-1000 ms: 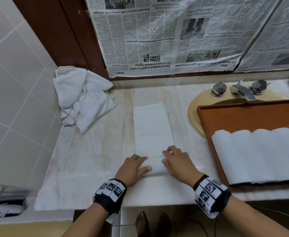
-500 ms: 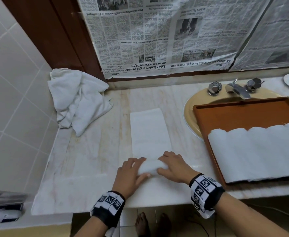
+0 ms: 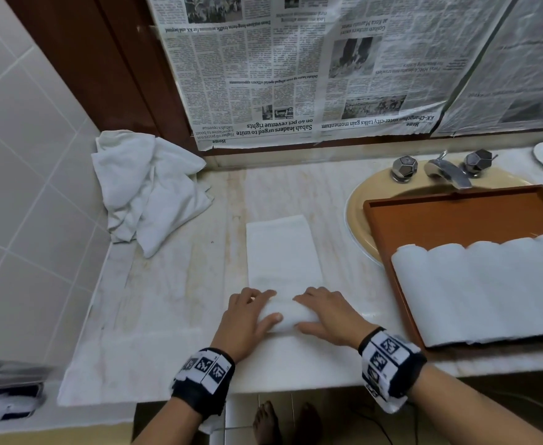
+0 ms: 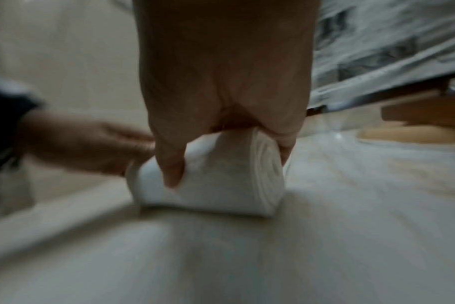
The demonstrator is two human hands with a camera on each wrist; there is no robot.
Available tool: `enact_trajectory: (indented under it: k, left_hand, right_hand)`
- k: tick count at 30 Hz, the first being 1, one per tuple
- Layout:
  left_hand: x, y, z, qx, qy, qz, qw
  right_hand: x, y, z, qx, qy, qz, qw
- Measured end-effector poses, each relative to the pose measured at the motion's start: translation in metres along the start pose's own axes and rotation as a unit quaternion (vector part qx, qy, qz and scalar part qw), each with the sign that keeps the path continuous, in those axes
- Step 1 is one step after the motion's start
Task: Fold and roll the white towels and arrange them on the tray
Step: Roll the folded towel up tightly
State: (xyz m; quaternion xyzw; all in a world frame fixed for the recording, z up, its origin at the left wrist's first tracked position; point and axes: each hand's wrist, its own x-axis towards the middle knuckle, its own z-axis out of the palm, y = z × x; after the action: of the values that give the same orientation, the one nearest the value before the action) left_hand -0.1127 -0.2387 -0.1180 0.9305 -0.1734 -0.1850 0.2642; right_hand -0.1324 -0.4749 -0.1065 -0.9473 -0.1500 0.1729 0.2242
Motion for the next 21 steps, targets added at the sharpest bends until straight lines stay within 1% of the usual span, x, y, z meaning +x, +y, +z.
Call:
enact_trajectory:
  k: [2,4,6,7,8,9,10,12,13,15,17,19,21]
  left_hand:
    - [-0.004,0.000,0.002,0.016,0.013,0.028,0.999]
    - [-0.008,-0.002,0.007,0.017,0.004,0.036,0.999]
    - [-0.010,-0.006,0.007,-0.021,-0.019,0.027,0.999]
    - [-0.009,-0.009,0.006,-0.044,-0.032,0.020,0.998]
    - [-0.007,-0.010,0.004,-0.060,-0.046,0.017,0.997]
    - [-0.003,-0.012,0.002,-0.068,-0.056,0.014,0.996]
    - [0.002,-0.014,0.001,-0.072,-0.061,0.014,0.995]
    - [0.009,-0.018,0.000,-0.075,-0.072,0.007,0.995]
    - [0.011,-0.019,0.001,-0.069,-0.075,-0.002,0.995]
    - [0.012,-0.016,0.002,-0.057,-0.076,-0.024,0.995]
    - [0.006,-0.008,0.003,-0.045,-0.042,-0.018,0.998]
    - [-0.005,0.000,0.003,-0.030,-0.002,0.014,0.999]
    - [-0.014,0.001,0.007,-0.019,0.011,0.033,0.999]
  right_hand:
    - [0.006,-0.002,-0.011,0.049,-0.056,0.032,0.997]
    - [0.006,-0.002,-0.017,0.086,-0.075,0.042,0.993]
    - [0.002,-0.001,-0.015,0.117,-0.088,0.055,0.988]
    - [-0.001,0.000,-0.012,0.127,-0.082,0.060,0.987]
    - [-0.006,0.000,-0.008,0.119,-0.055,0.058,0.990]
    - [-0.011,0.000,-0.003,0.085,-0.011,0.045,0.995]
    - [-0.016,0.001,0.002,0.032,0.040,0.021,0.998]
    - [-0.024,0.004,0.014,-0.082,0.105,-0.038,0.990]
    - [-0.026,0.005,0.019,-0.117,0.116,-0.051,0.985]
    - [-0.024,0.007,0.023,-0.133,0.127,-0.051,0.982]
    - [-0.018,0.005,0.018,-0.095,0.096,-0.022,0.991]
    - [-0.010,0.005,0.011,-0.028,0.034,0.020,0.999]
    - [-0.003,0.002,-0.001,0.056,-0.027,0.053,0.997]
